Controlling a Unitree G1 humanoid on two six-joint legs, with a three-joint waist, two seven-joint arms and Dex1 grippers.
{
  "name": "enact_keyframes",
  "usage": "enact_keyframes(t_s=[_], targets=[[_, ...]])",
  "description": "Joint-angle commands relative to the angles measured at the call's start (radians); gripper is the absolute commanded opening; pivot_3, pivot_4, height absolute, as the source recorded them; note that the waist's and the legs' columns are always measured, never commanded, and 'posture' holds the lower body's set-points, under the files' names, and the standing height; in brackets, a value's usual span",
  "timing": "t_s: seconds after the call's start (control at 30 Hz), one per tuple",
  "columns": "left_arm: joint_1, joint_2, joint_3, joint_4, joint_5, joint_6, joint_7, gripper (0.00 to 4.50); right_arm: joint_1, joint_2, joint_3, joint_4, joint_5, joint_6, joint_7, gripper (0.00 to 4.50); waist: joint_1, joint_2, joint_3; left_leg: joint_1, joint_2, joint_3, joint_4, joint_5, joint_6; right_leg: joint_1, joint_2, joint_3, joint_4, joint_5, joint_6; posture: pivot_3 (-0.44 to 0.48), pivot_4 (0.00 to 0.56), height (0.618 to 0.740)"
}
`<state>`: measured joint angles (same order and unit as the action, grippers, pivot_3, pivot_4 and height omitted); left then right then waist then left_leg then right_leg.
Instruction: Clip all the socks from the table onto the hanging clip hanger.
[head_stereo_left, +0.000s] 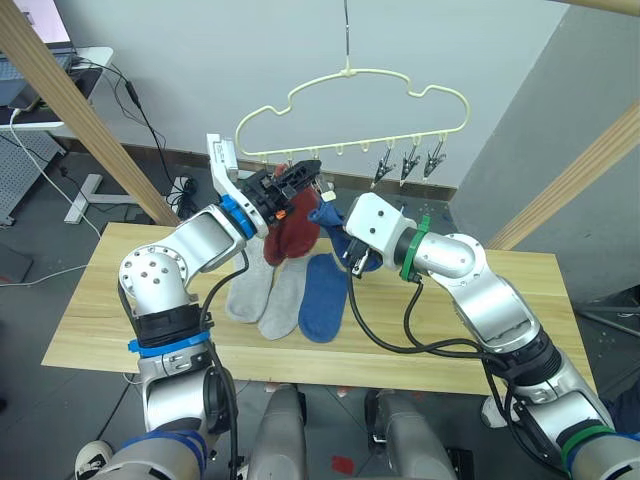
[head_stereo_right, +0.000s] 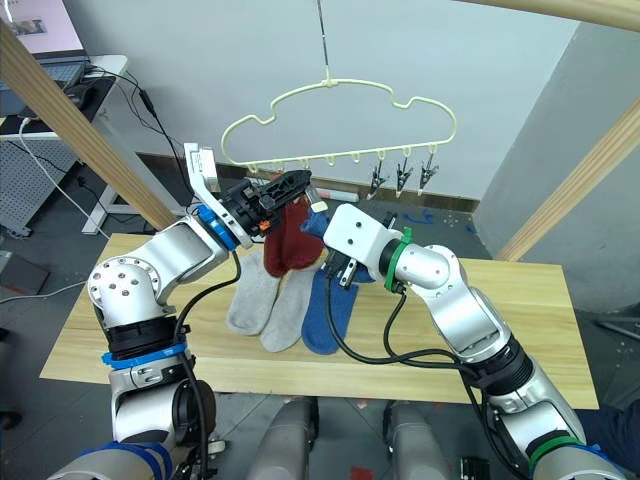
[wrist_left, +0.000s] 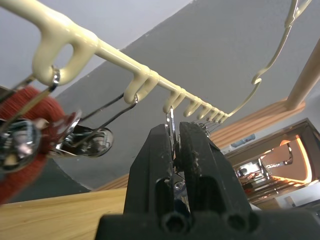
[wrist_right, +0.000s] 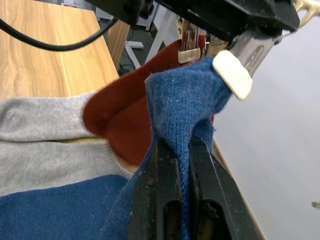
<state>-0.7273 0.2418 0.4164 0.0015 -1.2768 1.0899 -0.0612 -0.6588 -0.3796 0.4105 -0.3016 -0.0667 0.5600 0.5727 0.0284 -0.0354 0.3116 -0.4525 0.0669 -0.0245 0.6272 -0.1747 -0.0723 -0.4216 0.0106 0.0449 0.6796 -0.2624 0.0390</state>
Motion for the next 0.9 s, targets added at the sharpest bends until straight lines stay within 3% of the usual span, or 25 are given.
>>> enact_keyframes(t_s=[0.03, 0.4, 0.5, 0.6, 0.67, 0.73, 0.87, 0.9], targets=[[0.007, 0.020, -0.032, -0.066, 0.022, -0.039, -0.053, 0.00, -0.021, 0.010, -0.030, -0.021, -0.008, -0.011, -0.003, 0.03, 0.000, 0.000, 0.000, 0.000, 0.000, 0.000, 0.000, 0.000, 0.000, 0.000, 0.000, 0.000, 0.000, 0.000, 0.000, 0.148, 0.300, 0.740], [0.022, 0.053, -0.051, -0.079, 0.026, -0.054, -0.096, 3.47, -0.006, 0.021, -0.053, -0.011, -0.003, -0.009, -0.017, 0.00, 0.000, 0.000, 0.000, 0.000, 0.000, 0.000, 0.000, 0.000, 0.000, 0.000, 0.000, 0.000, 0.000, 0.000, 0.000, 0.151, 0.300, 0.740], [0.025, 0.107, -0.084, -0.080, 0.100, -0.054, -0.090, 4.36, 0.027, 0.098, -0.110, 0.011, 0.075, 0.026, -0.039, 0.00, 0.000, 0.000, 0.000, 0.000, 0.000, 0.000, 0.000, 0.000, 0.000, 0.000, 0.000, 0.000, 0.000, 0.000, 0.000, 0.159, 0.299, 0.740], [0.055, 0.202, -0.179, -0.142, 0.234, -0.064, -0.108, 4.41, 0.065, 0.202, -0.188, 0.058, 0.161, 0.070, -0.067, 0.74, 0.000, 0.000, 0.000, 0.000, 0.000, 0.000, -0.002, 0.000, 0.000, 0.000, 0.000, -0.001, 0.000, -0.001, -0.001, 0.188, 0.294, 0.740], [0.125, 0.255, -0.239, -0.250, 0.406, -0.178, -0.083, 4.41, 0.087, 0.252, -0.232, 0.090, 0.186, 0.082, -0.102, 1.41, -0.001, 0.000, 0.000, 0.000, 0.000, 0.000, -0.003, 0.000, 0.000, -0.001, 0.000, 0.000, 0.000, -0.001, -0.002, 0.210, 0.293, 0.740], [0.180, 0.282, -0.254, -0.296, 0.438, -0.197, -0.116, 4.41, 0.110, 0.289, -0.269, 0.106, 0.209, 0.091, -0.136, 2.12, 0.003, 0.000, 0.000, 0.000, -0.001, 0.001, -0.004, 0.000, 0.000, -0.001, -0.002, 0.000, -0.001, 0.001, -0.007, 0.225, 0.291, 0.740], [0.319, 0.361, -0.325, -0.357, 0.485, -0.280, -0.352, 4.41, 0.213, 0.296, -0.293, 0.068, 0.178, 0.044, -0.213, 3.55, 0.025, 0.001, 0.000, 0.001, -0.001, 0.001, -0.009, 0.001, -0.001, -0.002, -0.002, -0.002, -0.001, -0.001, -0.008, 0.275, 0.275, 0.740], [0.334, 0.364, -0.323, -0.356, 0.475, -0.294, -0.397, 4.41, 0.229, 0.300, -0.295, 0.054, 0.167, 0.026, -0.236, 3.55, 0.033, 0.001, 0.000, 0.001, -0.001, 0.001, -0.012, 0.001, -0.002, -0.003, -0.002, -0.002, -0.002, -0.001, -0.009, 0.280, 0.270, 0.740]])
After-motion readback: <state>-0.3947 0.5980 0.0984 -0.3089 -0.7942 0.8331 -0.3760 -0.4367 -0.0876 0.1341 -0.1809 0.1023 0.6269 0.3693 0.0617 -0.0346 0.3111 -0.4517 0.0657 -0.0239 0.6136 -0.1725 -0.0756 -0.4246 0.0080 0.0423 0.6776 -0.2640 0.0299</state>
